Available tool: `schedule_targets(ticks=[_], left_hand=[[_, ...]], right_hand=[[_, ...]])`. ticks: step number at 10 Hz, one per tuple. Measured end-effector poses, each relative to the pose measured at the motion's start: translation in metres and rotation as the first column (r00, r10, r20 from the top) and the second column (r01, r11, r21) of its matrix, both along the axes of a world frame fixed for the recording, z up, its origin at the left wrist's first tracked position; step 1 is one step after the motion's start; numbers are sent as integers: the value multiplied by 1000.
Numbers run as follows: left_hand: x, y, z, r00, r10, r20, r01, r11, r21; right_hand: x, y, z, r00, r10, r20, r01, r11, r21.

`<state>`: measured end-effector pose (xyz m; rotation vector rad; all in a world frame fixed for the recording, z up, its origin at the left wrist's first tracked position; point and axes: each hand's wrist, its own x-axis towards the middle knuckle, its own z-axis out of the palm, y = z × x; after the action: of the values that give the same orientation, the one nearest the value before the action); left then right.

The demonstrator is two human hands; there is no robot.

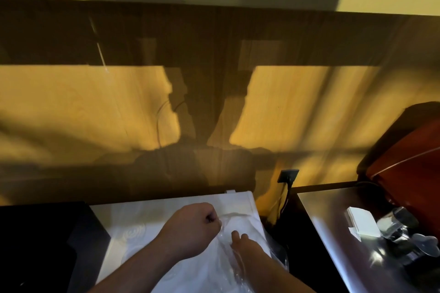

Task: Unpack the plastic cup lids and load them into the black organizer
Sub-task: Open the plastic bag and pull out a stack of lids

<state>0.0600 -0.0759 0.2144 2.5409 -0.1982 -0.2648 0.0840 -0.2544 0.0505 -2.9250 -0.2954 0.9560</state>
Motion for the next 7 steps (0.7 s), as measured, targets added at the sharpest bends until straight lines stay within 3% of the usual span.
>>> schedule_targets(ticks=[1,3,4,5,6,7], left_hand=[[-3,1,2,1000,1,-9,-1,1000,-6],[-3,5,-1,1000,30,1,-30,998,-51],[-1,8,-3,997,41,-61,-51,983,-175],[3,11,-12,965,66,-254,-164,908,-385],[5,18,-28,947,156,-279,-259,888,-381],[7,40,-60,933,263,-246,-316,925,-209]], right_hand=[[10,0,3,973,-230,-27,232,969,91],[13,5,3,937,-343,-67,350,922,166],[12,9,4,950,-303,-81,312,936,165],[13,15,26,978,-198,-60,203,973,105],[11,19,47,993,-113,-40,117,988,105],[15,19,71,991,-107,-74,123,960,252]])
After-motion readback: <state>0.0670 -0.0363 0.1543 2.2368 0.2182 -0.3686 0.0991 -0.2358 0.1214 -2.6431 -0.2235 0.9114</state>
